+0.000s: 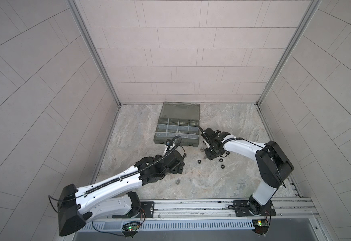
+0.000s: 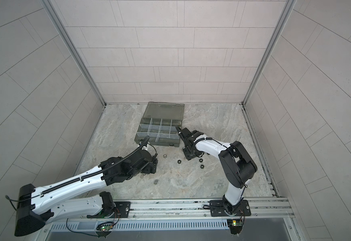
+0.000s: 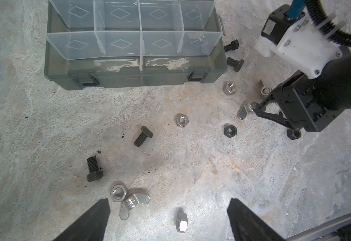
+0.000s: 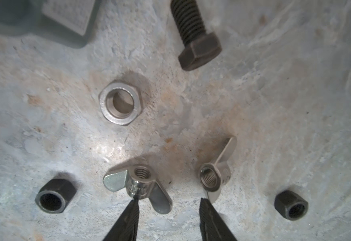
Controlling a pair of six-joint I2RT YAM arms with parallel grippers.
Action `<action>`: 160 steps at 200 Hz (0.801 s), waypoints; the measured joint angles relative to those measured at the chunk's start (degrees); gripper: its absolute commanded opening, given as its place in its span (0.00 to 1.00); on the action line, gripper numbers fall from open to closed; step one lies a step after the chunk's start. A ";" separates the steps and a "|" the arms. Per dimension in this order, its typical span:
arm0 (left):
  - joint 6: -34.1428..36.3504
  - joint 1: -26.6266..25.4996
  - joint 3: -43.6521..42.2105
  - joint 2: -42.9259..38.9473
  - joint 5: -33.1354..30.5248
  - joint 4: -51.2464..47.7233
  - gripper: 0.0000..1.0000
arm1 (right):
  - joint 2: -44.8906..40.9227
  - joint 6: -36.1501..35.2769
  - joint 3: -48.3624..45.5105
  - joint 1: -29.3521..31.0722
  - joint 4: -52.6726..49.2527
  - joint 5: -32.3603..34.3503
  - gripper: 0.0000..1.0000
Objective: Sort the screws and nuts into containers
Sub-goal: 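Lower the right gripper and grasp another silver wing nut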
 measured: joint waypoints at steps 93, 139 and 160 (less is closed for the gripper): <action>0.04 0.63 -0.33 -0.02 0.22 0.02 0.95 | 4.28 -2.08 1.84 0.74 0.28 0.17 0.48; 0.83 0.96 -0.46 -0.15 0.24 -0.04 0.95 | 4.87 -2.95 2.62 0.85 1.16 -0.44 0.48; 1.31 1.18 -0.46 -0.48 0.24 -0.04 0.95 | 5.95 -3.23 3.96 0.85 1.20 -0.72 0.46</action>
